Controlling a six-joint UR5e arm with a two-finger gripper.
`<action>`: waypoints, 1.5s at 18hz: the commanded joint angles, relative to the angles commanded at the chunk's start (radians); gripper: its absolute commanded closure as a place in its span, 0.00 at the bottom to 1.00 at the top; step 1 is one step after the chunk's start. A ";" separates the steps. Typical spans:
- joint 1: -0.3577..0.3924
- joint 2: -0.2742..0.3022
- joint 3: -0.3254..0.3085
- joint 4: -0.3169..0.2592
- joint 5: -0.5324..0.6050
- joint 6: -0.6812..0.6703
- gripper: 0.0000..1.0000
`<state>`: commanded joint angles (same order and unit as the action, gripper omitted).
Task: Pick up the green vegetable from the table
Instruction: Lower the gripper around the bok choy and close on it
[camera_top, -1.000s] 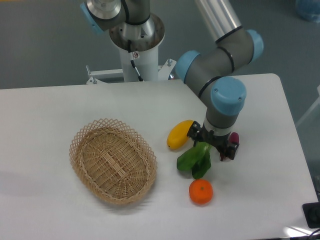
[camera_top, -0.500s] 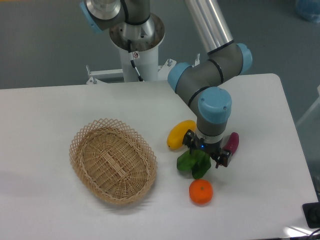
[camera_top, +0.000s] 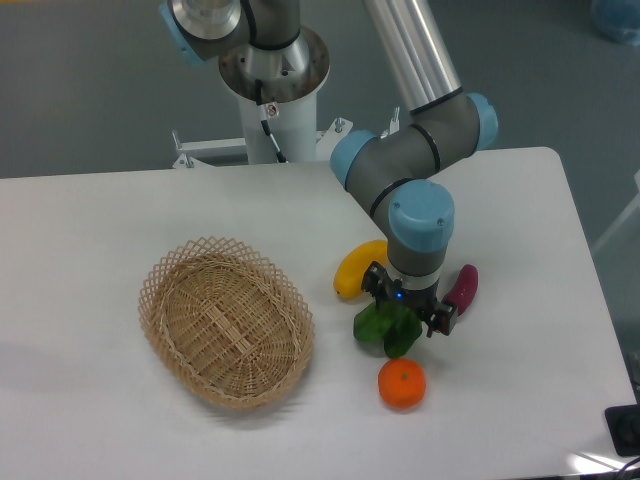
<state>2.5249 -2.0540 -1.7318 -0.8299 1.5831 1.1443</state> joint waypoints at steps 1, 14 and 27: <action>-0.002 0.000 -0.002 0.002 0.000 0.000 0.00; -0.029 -0.018 -0.034 0.103 0.077 -0.018 0.19; -0.028 0.001 -0.031 0.097 0.069 -0.008 0.59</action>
<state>2.4973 -2.0525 -1.7625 -0.7332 1.6521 1.1367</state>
